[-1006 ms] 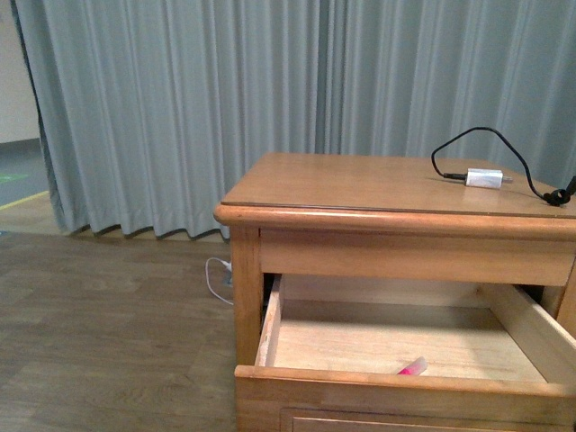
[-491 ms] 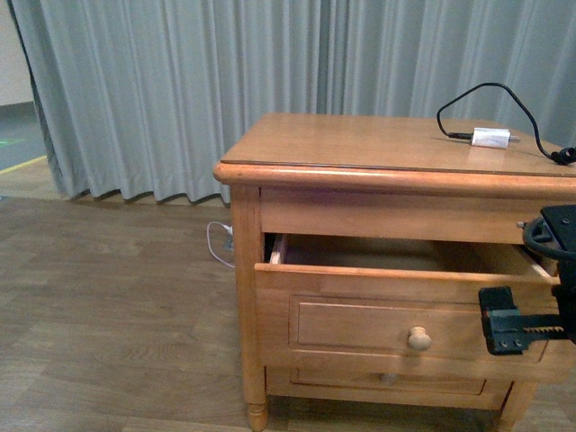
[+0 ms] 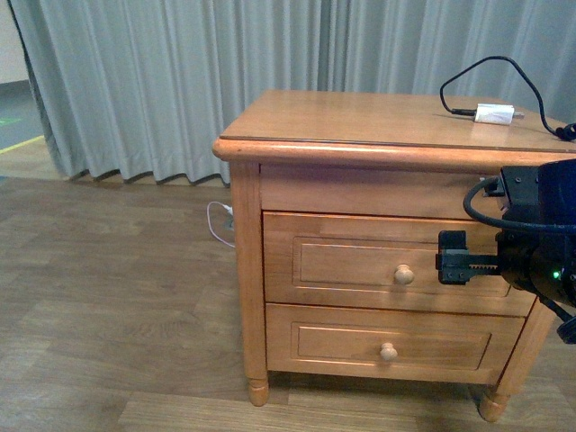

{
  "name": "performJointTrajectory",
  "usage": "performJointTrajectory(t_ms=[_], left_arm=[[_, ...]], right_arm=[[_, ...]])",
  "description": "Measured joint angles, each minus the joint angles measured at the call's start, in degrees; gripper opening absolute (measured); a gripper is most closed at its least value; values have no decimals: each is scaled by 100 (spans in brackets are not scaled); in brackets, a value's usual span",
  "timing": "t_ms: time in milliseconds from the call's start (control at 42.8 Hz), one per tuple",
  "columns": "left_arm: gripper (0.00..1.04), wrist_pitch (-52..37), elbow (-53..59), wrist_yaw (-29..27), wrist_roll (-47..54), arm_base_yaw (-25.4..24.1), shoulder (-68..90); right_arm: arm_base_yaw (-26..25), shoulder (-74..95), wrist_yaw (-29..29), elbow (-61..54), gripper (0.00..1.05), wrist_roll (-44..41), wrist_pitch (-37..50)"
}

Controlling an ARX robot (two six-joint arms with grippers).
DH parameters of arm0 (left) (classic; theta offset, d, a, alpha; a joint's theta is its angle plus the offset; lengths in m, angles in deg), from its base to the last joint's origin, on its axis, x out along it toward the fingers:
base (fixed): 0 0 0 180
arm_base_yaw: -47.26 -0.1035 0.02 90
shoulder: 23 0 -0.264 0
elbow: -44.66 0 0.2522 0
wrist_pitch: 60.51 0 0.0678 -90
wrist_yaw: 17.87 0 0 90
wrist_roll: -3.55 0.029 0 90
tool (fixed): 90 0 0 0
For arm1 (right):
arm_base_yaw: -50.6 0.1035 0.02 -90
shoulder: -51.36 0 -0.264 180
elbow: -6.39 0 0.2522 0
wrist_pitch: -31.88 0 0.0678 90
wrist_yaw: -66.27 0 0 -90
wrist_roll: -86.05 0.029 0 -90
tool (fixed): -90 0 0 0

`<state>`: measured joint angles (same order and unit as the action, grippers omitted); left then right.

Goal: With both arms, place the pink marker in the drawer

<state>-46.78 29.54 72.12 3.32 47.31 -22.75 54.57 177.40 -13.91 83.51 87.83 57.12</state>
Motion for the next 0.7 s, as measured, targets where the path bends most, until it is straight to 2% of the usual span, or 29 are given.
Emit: performJointTrajectory(t_ms=[374, 514, 702], left_arm=[[99, 0, 0, 0, -2, 0, 0], [99, 0, 0, 0, 0, 0, 0], [99, 0, 0, 0, 0, 0, 0]], right_arm=[[-9, -157, 35, -223, 96, 94, 164], [-39, -898, -101, -704, 96, 61, -166], [-46, -2361, -293, -1366, 96, 109, -1051]])
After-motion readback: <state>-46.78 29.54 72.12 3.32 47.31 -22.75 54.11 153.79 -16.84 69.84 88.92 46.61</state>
